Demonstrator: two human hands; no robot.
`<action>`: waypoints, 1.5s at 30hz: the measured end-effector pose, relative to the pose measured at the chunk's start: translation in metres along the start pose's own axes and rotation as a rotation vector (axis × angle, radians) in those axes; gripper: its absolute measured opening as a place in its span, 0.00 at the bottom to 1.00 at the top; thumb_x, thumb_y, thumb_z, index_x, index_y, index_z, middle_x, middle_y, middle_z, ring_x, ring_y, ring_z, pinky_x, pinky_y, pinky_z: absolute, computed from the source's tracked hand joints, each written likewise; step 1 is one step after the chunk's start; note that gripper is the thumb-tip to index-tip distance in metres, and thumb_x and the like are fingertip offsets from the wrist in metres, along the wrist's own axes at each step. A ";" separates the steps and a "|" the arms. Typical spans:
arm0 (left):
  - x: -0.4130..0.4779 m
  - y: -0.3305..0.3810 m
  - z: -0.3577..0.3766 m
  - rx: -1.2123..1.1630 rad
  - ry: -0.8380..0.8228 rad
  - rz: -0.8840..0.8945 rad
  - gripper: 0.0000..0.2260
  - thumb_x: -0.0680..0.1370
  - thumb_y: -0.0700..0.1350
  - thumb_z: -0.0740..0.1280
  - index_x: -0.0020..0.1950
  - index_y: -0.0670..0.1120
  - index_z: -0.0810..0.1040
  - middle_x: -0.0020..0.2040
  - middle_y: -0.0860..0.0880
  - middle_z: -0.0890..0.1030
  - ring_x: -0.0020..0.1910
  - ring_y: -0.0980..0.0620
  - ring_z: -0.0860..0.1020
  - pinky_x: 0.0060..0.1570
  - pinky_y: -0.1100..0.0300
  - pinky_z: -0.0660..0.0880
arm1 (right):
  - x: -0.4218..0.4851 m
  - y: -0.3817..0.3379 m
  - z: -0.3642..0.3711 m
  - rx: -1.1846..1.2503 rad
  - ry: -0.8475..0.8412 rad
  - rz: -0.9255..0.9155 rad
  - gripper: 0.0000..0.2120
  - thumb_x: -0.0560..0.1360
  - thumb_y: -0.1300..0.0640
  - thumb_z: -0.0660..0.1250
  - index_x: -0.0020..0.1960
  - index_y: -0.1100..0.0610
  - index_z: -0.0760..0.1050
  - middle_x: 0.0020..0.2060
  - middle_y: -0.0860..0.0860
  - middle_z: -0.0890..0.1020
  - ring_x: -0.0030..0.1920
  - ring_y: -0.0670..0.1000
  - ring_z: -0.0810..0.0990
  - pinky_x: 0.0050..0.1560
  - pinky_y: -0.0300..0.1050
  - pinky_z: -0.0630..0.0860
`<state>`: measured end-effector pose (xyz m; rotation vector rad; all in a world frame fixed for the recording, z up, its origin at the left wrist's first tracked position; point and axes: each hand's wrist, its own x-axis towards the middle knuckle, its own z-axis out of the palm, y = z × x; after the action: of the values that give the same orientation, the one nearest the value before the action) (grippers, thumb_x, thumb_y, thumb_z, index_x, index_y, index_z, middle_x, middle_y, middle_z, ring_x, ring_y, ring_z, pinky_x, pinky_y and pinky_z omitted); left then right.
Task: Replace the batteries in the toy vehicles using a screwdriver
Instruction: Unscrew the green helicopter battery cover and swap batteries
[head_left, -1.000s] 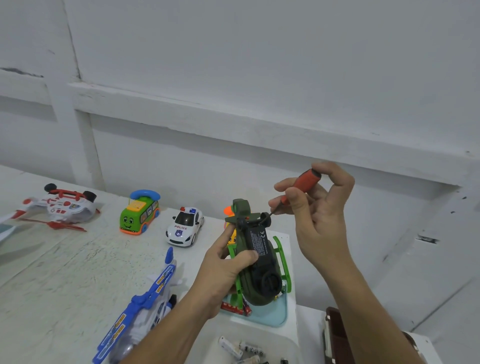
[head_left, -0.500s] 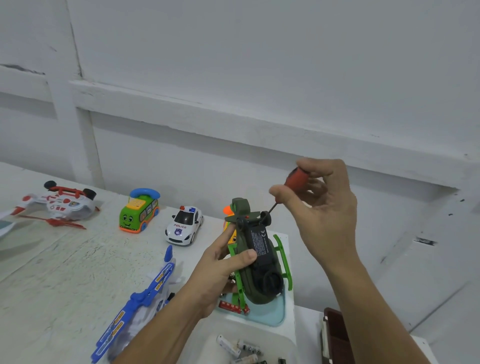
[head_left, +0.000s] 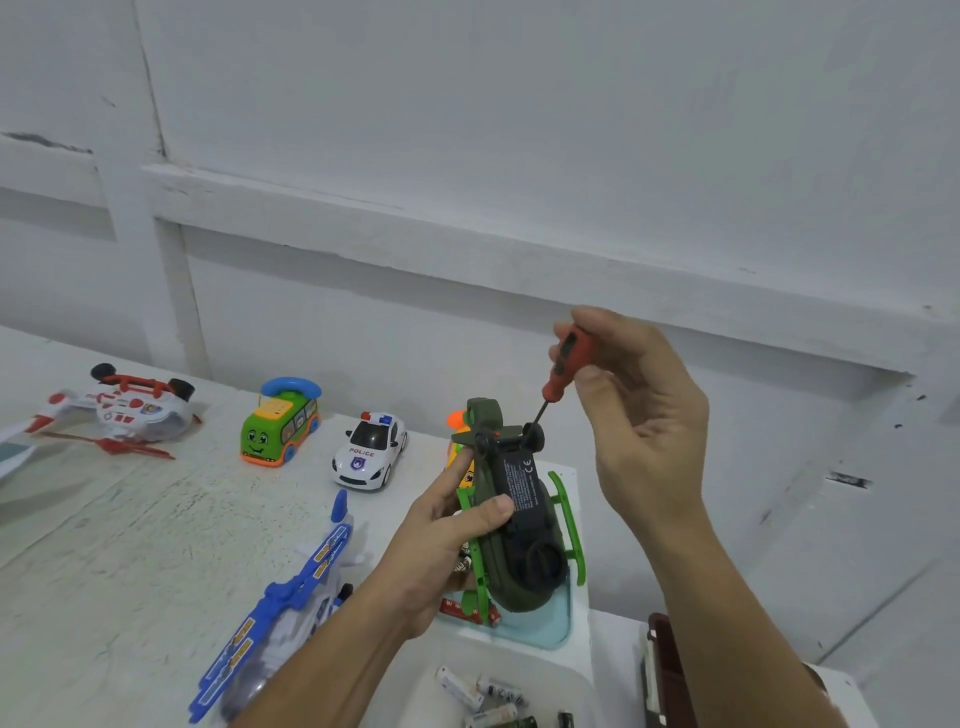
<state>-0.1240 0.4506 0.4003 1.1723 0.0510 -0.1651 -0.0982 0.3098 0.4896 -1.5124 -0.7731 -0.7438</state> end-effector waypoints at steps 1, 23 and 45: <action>0.000 0.000 0.000 0.002 0.002 0.000 0.25 0.62 0.47 0.79 0.49 0.74 0.79 0.52 0.55 0.84 0.54 0.49 0.82 0.60 0.33 0.73 | 0.001 -0.001 0.000 -0.023 0.000 0.001 0.13 0.76 0.65 0.66 0.57 0.51 0.77 0.48 0.52 0.83 0.44 0.54 0.82 0.49 0.47 0.79; -0.002 0.001 0.001 0.011 0.008 -0.014 0.24 0.61 0.48 0.78 0.49 0.74 0.79 0.49 0.57 0.85 0.55 0.49 0.81 0.61 0.32 0.71 | 0.009 -0.002 -0.011 -0.049 -0.039 0.053 0.25 0.74 0.71 0.67 0.63 0.46 0.74 0.49 0.55 0.81 0.45 0.54 0.83 0.50 0.43 0.81; -0.001 -0.005 0.005 0.052 0.035 0.146 0.26 0.74 0.40 0.69 0.62 0.67 0.69 0.46 0.54 0.86 0.43 0.58 0.84 0.31 0.65 0.78 | 0.009 0.008 -0.013 -0.105 -0.096 0.115 0.30 0.70 0.65 0.73 0.57 0.32 0.71 0.41 0.41 0.75 0.38 0.54 0.79 0.43 0.58 0.81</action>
<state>-0.1258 0.4442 0.3975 1.2266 -0.0081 -0.0174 -0.0871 0.2966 0.4933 -1.6824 -0.7214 -0.6378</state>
